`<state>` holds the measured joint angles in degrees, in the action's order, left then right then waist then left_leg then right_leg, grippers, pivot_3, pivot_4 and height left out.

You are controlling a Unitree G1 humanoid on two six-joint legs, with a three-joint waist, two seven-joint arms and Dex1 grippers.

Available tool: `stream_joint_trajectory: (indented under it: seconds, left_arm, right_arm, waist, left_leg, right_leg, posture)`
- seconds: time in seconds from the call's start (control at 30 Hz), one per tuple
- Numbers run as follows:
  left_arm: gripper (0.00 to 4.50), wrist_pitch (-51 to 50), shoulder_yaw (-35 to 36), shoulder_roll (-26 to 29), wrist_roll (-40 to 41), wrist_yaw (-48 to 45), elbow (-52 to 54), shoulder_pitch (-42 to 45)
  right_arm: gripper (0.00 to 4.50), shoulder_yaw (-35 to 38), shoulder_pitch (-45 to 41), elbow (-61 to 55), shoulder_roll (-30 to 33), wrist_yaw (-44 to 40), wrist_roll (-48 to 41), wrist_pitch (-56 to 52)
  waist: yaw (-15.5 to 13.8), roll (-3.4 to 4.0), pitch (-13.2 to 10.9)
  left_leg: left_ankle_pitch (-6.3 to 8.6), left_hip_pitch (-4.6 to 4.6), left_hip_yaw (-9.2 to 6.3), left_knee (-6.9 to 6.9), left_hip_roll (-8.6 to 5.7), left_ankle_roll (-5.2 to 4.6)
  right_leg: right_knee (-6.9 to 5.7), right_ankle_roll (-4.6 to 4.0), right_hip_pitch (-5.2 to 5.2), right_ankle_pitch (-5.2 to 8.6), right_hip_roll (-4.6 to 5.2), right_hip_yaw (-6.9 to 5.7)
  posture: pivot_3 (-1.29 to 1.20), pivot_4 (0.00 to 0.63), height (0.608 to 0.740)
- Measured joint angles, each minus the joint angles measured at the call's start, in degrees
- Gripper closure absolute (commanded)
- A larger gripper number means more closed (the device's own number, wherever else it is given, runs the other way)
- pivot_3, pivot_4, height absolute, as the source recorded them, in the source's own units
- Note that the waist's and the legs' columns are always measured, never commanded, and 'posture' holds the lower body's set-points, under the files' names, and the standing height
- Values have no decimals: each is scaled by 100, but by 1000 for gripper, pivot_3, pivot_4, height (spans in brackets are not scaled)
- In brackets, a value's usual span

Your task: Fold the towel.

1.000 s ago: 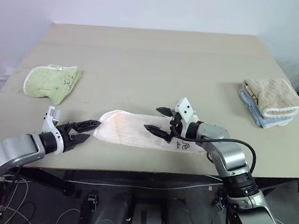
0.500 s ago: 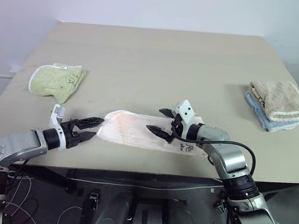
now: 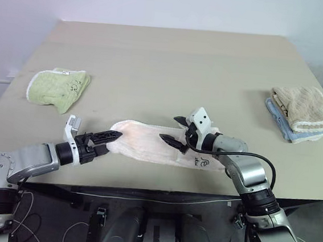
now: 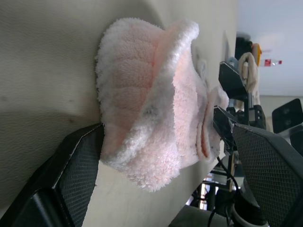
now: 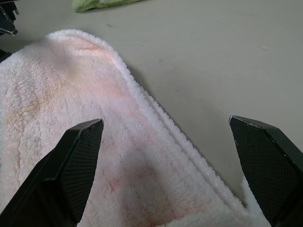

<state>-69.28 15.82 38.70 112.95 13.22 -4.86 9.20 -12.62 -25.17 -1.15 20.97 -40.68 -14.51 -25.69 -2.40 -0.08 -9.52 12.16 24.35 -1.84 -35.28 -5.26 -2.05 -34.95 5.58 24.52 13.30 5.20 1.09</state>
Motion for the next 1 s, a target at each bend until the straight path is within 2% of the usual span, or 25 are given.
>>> stream_joint_trajectory:
  seconds: [0.1, 0.27, 0.43, 0.5, 0.63, 0.73, 0.83, 1.0]
  left_arm:
    - [604, 24, 48, -85, 0, 192, 57, 0]
    - [2285, 1, 23, -412, -13, 419, 134, -24]
    - [3992, 30, 81, -509, -27, 566, 275, -8]
    - [4449, 25, 99, -496, -27, 575, 295, 7]
    - [4449, -65, 199, -159, -28, 471, 294, 33]
    - [4449, -229, 150, 562, -29, 300, 327, 69]
    - [4449, -194, 117, 918, -144, 172, 362, 235]
    - [4449, -275, -184, 1306, -1072, -588, 363, 1021]
  right_arm:
    - [0, 0, 20, 0, 6, 4, 29, 20]
    - [0, 4, 53, 0, 13, 36, 59, 24]
    - [0, 8, 53, 0, 21, 79, 88, 32]
    - [0, 8, 53, 0, 21, 81, 91, 47]
    - [0, 8, 54, -1, 28, 77, 89, 66]
    - [0, 41, 81, -32, 55, 21, 69, 65]
    - [0, 169, 111, -87, 63, -34, 13, 60]
    - [0, 510, 170, -303, 75, -242, -431, -170]
  waist:
    - [5, -1, 0]
    - [37, -8, -3]
    - [59, -10, -5]
    - [80, -10, -5]
    - [165, -12, -5]
    - [218, -18, -9]
    - [222, -17, -9]
    - [197, -25, -14]
  left_leg:
    - [0, -2, 0, -2, -1, 0]
    - [-1, 2, 0, 1, 3, 1]
    - [-5, 6, 0, 4, 6, 7]
    - [-5, 6, 0, 3, 6, 7]
    - [-5, 6, 0, 3, 6, 7]
    - [-5, 6, 0, 6, 6, 8]
    - [-5, 5, 0, 9, 7, 8]
    - [-6, 6, 1, 10, 5, 9]
  right_leg:
    - [0, 0, -2, 0, 1, 0]
    - [-1, 3, 6, -1, -8, 4]
    - [-9, 4, 5, -2, -13, 6]
    - [-10, 3, 5, -2, -13, 6]
    - [-11, 3, 6, -1, -13, 5]
    - [-14, 3, 14, -1, -15, 9]
    - [-14, 3, 23, -1, -16, 9]
    - [-13, 3, 22, -2, -16, 8]
  posture:
    - [0, 150, 740]
    - [0, 150, 740]
    - [0, 150, 740]
    - [0, 150, 740]
    - [0, 150, 740]
    - [0, 150, 740]
    - [0, 150, 740]
    - [0, 150, 740]
